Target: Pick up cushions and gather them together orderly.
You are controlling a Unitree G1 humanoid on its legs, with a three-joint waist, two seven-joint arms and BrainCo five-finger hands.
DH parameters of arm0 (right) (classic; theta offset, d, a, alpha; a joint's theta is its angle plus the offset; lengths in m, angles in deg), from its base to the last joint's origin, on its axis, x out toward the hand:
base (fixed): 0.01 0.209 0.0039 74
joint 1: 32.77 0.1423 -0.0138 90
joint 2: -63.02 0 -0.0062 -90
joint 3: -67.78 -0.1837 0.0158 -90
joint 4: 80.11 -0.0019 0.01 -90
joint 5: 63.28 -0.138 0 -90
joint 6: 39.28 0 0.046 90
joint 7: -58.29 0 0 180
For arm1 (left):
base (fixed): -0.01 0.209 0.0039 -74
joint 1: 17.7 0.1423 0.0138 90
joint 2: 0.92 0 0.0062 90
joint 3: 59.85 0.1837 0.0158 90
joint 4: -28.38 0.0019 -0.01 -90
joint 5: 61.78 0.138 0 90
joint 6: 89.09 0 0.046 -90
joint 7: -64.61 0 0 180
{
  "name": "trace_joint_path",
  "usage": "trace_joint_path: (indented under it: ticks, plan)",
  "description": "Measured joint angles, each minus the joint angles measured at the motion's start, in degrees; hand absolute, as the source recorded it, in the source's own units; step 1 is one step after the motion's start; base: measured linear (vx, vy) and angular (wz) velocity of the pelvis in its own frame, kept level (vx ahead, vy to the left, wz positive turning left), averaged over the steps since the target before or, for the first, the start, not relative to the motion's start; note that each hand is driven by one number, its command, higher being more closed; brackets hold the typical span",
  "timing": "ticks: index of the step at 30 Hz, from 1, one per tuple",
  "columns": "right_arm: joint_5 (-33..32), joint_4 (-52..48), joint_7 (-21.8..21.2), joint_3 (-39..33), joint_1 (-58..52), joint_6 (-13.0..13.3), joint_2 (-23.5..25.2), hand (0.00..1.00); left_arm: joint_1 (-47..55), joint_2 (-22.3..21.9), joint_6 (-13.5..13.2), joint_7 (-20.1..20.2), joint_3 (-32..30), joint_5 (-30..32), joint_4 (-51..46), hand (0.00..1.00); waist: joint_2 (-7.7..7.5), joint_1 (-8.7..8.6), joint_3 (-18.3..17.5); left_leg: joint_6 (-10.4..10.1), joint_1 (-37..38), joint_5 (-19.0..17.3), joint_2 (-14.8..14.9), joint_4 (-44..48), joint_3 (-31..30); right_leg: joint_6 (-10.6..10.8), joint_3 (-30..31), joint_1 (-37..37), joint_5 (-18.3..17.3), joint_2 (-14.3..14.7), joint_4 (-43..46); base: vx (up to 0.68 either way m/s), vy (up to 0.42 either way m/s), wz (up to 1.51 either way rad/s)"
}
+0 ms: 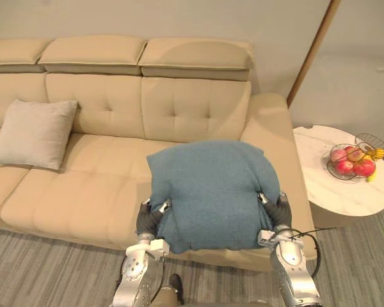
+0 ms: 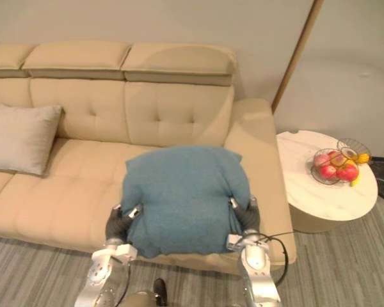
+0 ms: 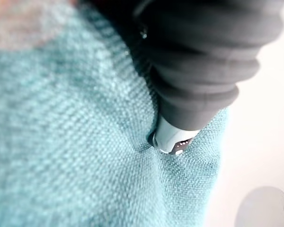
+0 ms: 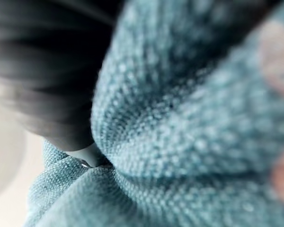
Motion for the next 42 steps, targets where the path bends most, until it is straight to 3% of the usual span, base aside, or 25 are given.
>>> trace_joint_path:
  ticks: [1, 2, 3, 4, 6, 7, 8, 10, 12, 15, 16, 19, 20, 21, 22, 23, 29, 31, 36, 42]
  plan:
    - [0.0, 0.2, -0.6, 0.0, -0.2, -0.2, 0.9, 1.00, 0.6, 0.5, 0.0, 0.0, -0.5, 0.0, 0.0, 1.00, 0.13, -0.36, 0.6, 1.0, 0.7, -0.6, 0.0, -0.7, -0.4, 3.0, 3.6, -1.8, -6.0, 3.4, 2.9, 0.01, 0.138, 0.06]
    - [0.0, 0.2, -1.1, 0.0, -0.2, -0.2, 1.7, 1.00, 0.8, 0.7, 0.1, 0.1, -1.1, 0.0, 0.0, 1.00, -0.29, -0.93, 0.8, 1.7, 1.0, -0.5, -0.2, -1.8, -0.6, 4.4, 5.9, -2.8, -11.0, 8.2, 3.7, 0.03, 0.110, 0.15]
    - [0.0, 0.2, -1.2, 0.0, -0.2, -0.2, 2.0, 1.00, 0.8, 0.7, 0.1, 0.1, -1.3, 0.0, 0.0, 1.00, -0.48, -1.08, 0.8, 1.9, 1.1, -0.4, -0.3, -2.4, -0.6, 5.1, 6.6, -3.3, -13.0, 10.7, 3.4, 0.06, 0.091, 0.19]
    - [0.0, 0.2, -1.3, 0.0, -0.2, -0.1, 1.9, 1.00, 0.8, 0.7, 0.1, 0.2, -1.3, 0.0, 0.0, 1.00, -0.66, -1.25, 0.7, 3.0, 1.5, 0.1, -0.8, -3.7, -0.8, 5.4, 6.3, -3.6, -15.9, 15.3, 2.2, 0.06, 0.059, 0.15]
    - [0.0, 0.2, -1.3, 0.1, 0.0, -0.1, 1.2, 1.00, 0.7, 0.7, 0.3, 1.2, -1.2, 0.0, 0.0, 1.00, -0.74, -1.52, 0.6, 3.0, 2.3, 0.3, -2.2, -5.0, -1.2, 5.0, 6.9, -2.9, -17.6, 20.9, -3.5, 0.09, 0.019, 0.21]
    - [0.0, 0.2, -1.2, 0.1, 0.0, -0.1, 0.5, 1.00, 0.6, 0.7, 0.3, 1.3, -0.9, 0.1, -0.1, 1.00, -0.95, -1.94, 0.5, 2.8, 2.2, 0.4, -3.6, -4.9, -1.8, 3.3, 9.8, -1.7, -16.7, 23.8, -9.5, 0.11, -0.032, 0.38]
    - [0.0, 0.1, -1.0, 0.0, 0.2, -0.1, -0.3, 1.00, 0.3, 0.2, 0.6, 1.4, -0.6, 0.1, 0.0, 1.00, -0.85, -2.15, 0.5, 2.7, 1.9, 0.4, -4.6, -3.7, -2.5, 0.1, 12.1, -0.1, -17.6, 24.6, -13.0, 0.13, -0.056, 0.25]
    - [0.0, -0.2, -0.8, 0.0, 0.2, -0.1, -1.1, 1.00, 0.3, -0.6, 0.9, 1.5, -0.3, 0.2, -0.2, 1.00, 1.03, -2.07, 0.3, 0.9, -0.5, -0.7, -3.6, 1.1, -4.3, 0.3, 12.2, 1.2, -17.0, 26.1, -15.1, 0.19, -0.033, 0.26]
    - [0.0, -0.6, -0.6, -0.1, 0.2, -0.1, -1.1, 1.00, -0.2, -0.5, 1.0, 1.6, -0.3, 0.2, -0.1, 1.00, 1.00, -2.16, 0.6, -0.4, -4.0, -2.8, -1.6, 9.2, -5.2, -0.4, 10.1, 3.4, -16.5, 27.0, -17.6, 0.17, -0.035, 0.37]
    - [0.0, -4.2, -0.2, 0.0, -1.4, -0.1, -1.1, 1.00, 0.9, -0.7, 1.1, 2.2, -0.3, 0.2, -0.1, 1.00, 0.88, -0.12, 1.3, -1.2, -6.9, -5.4, 2.1, 22.1, -3.7, -0.7, 11.0, 8.1, -16.4, 28.6, -19.7, 0.16, -0.050, -0.15]
    - [0.0, -5.1, -0.2, 0.0, -1.7, -0.1, -1.2, 1.00, 1.2, -0.7, 1.1, 2.4, -0.3, 0.2, -0.1, 1.00, 0.83, 0.61, 1.2, -0.5, -6.9, -6.0, 3.1, 23.1, -4.0, -0.8, 11.5, 9.1, -16.5, 28.8, -20.6, 0.13, 0.009, -0.42]
    - [0.0, -5.7, 0.3, -0.1, -1.5, 0.2, -1.3, 1.00, 0.2, -0.7, 1.0, 2.8, -0.3, 0.3, -0.1, 1.00, 0.91, 0.35, 1.2, -1.3, -7.5, -5.5, 4.1, 16.5, -10.4, -0.3, 12.5, 8.8, -16.2, 28.4, -21.5, 0.11, 0.109, -0.23]
    - [0.0, -5.7, 0.4, -0.1, -1.8, 0.2, -1.3, 1.00, 0.3, -0.7, 1.0, 3.1, -0.3, 0.6, -0.1, 1.00, 1.02, 0.38, 1.1, -3.3, -6.1, -2.3, 4.0, 10.6, -14.2, 0.6, 13.6, 8.8, -16.1, 28.5, -21.8, 0.11, 0.183, -0.23]
    - [0.0, -5.6, 0.4, -0.1, -1.8, 0.1, -1.2, 1.00, 0.5, -0.6, 1.1, 3.2, -0.3, 0.7, 0.1, 1.00, 0.92, 0.50, 1.1, -5.4, -5.1, -2.2, 3.7, 8.8, -16.0, 1.4, 14.5, 8.8, -16.1, 28.4, -21.9, 0.13, 0.186, -0.18]
    - [0.0, -5.4, 0.4, -0.2, -2.0, 0.0, -0.8, 1.00, 0.5, -0.3, 1.3, 3.2, -0.3, 0.7, 0.1, 1.00, 0.26, 0.16, 0.8, -5.7, -3.5, -1.4, 2.3, 5.5, -16.3, 2.7, 15.5, 8.7, -15.4, 27.7, -23.0, 0.12, 0.200, -0.02]
    - [0.1, -5.4, 0.4, -0.8, -2.1, 0.0, -0.2, 1.00, 0.3, -0.1, 1.3, 3.2, 0.2, 0.7, 0.1, 1.00, -0.49, -0.03, 0.8, -4.9, -2.8, -0.3, 0.9, 3.4, -15.9, 3.5, 16.3, 8.6, -14.9, 26.2, -23.9, 0.10, 0.207, 0.08]
    - [0.1, -5.4, -0.1, -1.4, -3.6, 0.0, 1.0, 1.00, 1.7, 1.5, 1.2, 3.2, 1.2, 0.9, -1.2, 1.00, -0.77, 0.20, 0.3, -3.1, 2.7, 3.6, -2.7, -6.1, -14.1, 4.7, 18.8, 9.5, -14.9, 23.0, -24.7, 0.04, 0.129, -0.04]
    - [0.1, -5.4, -0.1, -1.4, -3.7, 0.0, 0.9, 1.00, 1.5, 2.1, 1.1, 3.2, 1.5, 1.5, -1.6, 1.00, -0.97, 0.19, 0.2, -3.2, 2.8, 5.2, -2.6, -8.8, -14.0, 5.5, 19.2, 8.7, -14.2, 23.2, -25.8, -0.02, -0.006, -0.03]
    - [0.5, -5.0, 0.6, -1.4, -3.4, 0.0, 0.6, 1.00, 0.9, 2.8, 1.1, 2.5, 2.2, 3.1, -1.8, 1.00, -1.03, 0.07, 0.1, -3.7, 2.8, 8.3, -2.0, -14.2, -13.5, 5.3, 19.9, 6.5, -12.5, 24.3, -27.7, -0.02, -0.025, -0.11]
    - [2.0, -5.0, 3.9, -1.4, 7.6, 0.0, 0.6, 1.00, -8.8, 2.7, 1.1, -1.8, 0.5, 4.2, -4.0, 1.00, -1.40, -0.19, 1.5, -3.6, -7.0, 10.9, -0.9, -14.2, -12.9, 5.1, 20.3, -4.4, -10.7, 24.9, -25.6, -0.06, -0.003, -0.05]
